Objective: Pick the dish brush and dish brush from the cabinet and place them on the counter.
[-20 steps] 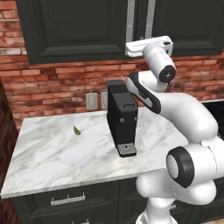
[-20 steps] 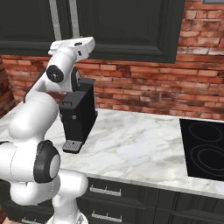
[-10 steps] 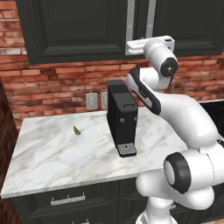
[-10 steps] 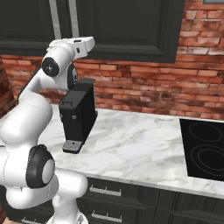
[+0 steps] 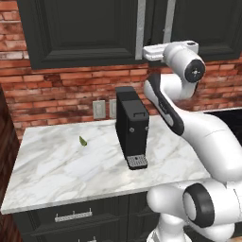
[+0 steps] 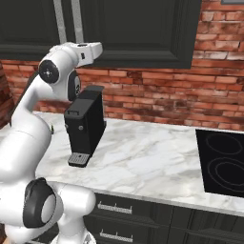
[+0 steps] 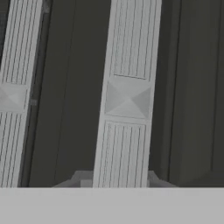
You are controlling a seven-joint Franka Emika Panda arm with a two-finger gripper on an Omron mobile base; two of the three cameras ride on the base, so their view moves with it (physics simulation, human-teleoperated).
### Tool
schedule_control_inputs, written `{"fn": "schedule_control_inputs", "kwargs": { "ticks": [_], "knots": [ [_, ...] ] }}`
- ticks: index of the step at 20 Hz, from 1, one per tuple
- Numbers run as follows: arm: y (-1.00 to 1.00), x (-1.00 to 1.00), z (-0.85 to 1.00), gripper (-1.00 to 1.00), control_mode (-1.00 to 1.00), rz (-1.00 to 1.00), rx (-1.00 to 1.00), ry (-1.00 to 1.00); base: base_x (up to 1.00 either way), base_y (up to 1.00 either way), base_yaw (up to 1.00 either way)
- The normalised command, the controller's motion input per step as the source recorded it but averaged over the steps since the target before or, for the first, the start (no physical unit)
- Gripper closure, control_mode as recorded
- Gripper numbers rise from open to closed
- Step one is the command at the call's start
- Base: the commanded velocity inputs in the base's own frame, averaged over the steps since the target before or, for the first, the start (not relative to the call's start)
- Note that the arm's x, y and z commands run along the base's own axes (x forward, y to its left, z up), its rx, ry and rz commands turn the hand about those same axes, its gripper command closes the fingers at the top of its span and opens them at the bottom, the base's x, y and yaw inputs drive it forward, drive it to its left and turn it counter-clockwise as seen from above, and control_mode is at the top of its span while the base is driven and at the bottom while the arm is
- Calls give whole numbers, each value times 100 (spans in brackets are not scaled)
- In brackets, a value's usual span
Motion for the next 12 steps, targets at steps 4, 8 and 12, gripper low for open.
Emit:
{"fn": "schedule_control_inputs", "kwargs": {
  "ticks": [4,8,12],
  "knots": [
    [-9,-51,0,100,-100,0,0,4,0,0,0],
    [-15,-55,0,100,-100,1,0,3,0,0,0],
    [-15,-53,0,100,-100,0,0,6,0,0,0]
  ]
}}
